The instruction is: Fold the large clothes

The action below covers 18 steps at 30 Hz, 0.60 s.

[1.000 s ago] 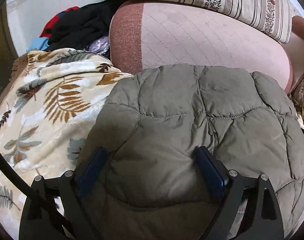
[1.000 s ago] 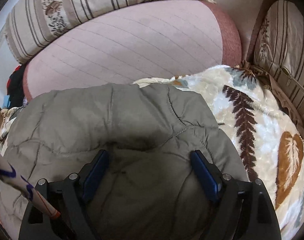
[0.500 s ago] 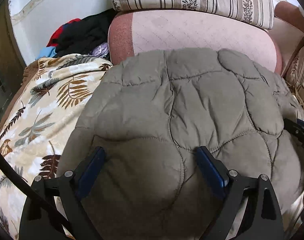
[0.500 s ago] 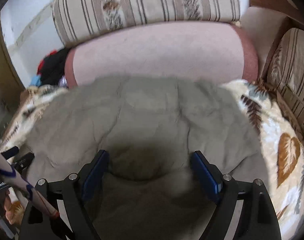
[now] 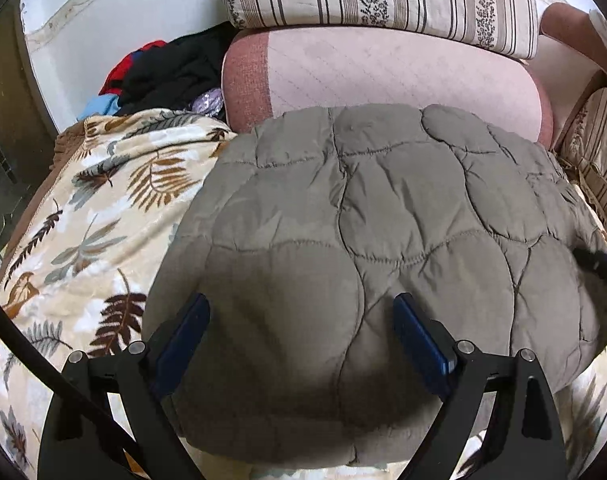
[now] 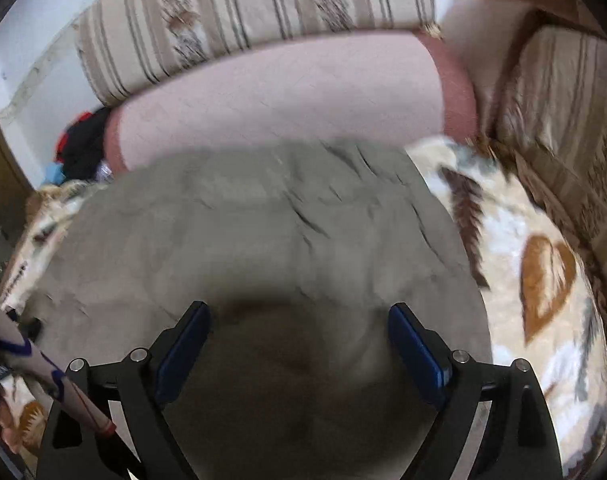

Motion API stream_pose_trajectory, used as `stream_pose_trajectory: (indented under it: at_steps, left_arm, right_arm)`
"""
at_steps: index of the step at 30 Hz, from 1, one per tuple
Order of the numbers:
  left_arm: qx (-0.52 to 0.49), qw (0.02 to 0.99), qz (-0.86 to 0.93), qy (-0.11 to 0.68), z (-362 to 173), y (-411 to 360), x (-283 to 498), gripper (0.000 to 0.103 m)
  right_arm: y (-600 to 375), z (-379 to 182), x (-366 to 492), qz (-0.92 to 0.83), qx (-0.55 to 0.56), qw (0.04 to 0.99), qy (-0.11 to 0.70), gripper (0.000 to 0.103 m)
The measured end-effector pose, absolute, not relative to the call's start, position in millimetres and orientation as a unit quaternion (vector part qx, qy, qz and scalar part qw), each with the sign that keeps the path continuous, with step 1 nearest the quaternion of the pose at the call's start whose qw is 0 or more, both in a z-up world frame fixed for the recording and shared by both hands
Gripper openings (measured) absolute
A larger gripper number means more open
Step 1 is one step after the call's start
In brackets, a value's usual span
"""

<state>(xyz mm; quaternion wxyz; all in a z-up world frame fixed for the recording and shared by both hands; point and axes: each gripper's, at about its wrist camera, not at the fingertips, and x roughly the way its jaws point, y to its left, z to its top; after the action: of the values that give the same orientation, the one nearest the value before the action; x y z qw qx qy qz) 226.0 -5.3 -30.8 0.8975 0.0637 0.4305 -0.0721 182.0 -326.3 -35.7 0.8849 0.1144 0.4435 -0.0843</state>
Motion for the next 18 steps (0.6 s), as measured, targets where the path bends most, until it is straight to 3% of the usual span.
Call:
stream_pose_trajectory:
  at_steps: [10,18]
  left_arm:
    - [0.050,0.905,-0.072,0.416,-10.0,10.8,210.0,0.092]
    - [0.037,0.904,-0.048,0.424,-15.3,38.6,209.4,0.092]
  right_arm:
    - [-348.8,-16.4,160.1,-0.103,0.128,0.887,0.431,0.093]
    - [-408.3,-31.1,144.8,-0.148,0.214,0.856,0.446,0.094]
